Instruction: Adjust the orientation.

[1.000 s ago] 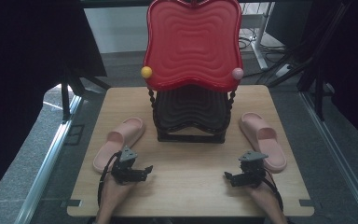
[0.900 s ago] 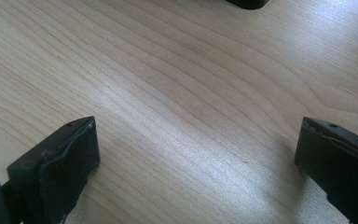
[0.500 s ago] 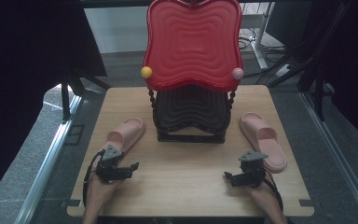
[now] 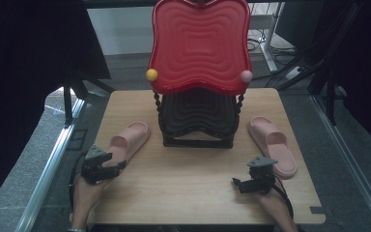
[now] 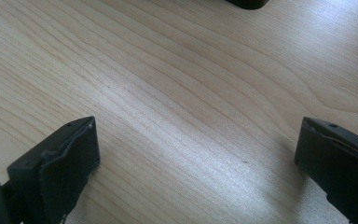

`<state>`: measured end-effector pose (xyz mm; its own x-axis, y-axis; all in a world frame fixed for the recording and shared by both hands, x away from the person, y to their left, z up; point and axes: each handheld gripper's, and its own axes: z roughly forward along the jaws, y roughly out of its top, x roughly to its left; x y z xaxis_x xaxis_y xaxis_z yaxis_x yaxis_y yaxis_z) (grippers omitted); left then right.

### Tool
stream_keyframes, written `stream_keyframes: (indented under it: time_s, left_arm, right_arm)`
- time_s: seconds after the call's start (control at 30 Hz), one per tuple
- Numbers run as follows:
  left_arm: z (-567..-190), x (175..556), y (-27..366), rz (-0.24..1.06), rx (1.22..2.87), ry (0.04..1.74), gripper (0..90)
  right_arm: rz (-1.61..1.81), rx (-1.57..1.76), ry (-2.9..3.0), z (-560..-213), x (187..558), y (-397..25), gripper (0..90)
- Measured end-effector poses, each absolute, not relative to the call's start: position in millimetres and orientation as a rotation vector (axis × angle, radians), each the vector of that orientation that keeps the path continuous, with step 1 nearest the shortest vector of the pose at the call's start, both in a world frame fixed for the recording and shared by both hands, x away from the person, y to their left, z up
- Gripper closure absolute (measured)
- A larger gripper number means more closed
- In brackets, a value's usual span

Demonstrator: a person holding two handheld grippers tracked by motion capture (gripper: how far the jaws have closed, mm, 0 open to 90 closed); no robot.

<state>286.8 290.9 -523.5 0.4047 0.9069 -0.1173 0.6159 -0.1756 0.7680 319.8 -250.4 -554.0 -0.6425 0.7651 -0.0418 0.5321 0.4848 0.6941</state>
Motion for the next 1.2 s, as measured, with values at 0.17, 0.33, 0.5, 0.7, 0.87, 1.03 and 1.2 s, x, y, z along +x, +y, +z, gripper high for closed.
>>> stream_keyframes:
  time_s: [0.17, 0.33, 0.5, 0.7, 0.87, 1.03, 1.2]
  left_arm:
    - [-523, 297, 306, 0.479, 1.879, 1.337, 36.4]
    - [-522, 312, 316, 0.508, 1.885, 1.368, 40.8]
    - [-524, 326, 323, 0.506, 1.882, 1.385, 50.0]
    - [-531, 344, 328, 0.512, 1.895, 1.403, 59.3]
    - [-536, 357, 331, 0.505, 1.900, 1.425, 63.8]
    - [-540, 367, 331, 0.482, 1.899, 1.427, 67.4]
    - [-544, 373, 333, 0.436, 1.869, 1.430, 70.7]
  right_arm:
    - [0.939, 1.090, 2.389, -554, 320, -250, 0.0]
    - [0.938, 1.091, 2.389, -554, 320, -250, 0.0]
    - [0.938, 1.092, 2.389, -554, 320, -250, 0.0]
    - [0.938, 1.091, 2.390, -554, 320, -250, 0.0]
    - [0.939, 1.086, 2.390, -554, 320, -251, 0.0]
    - [0.939, 1.086, 2.390, -554, 320, -251, 0.0]
    - [0.939, 1.086, 2.390, -554, 320, -250, 0.0]
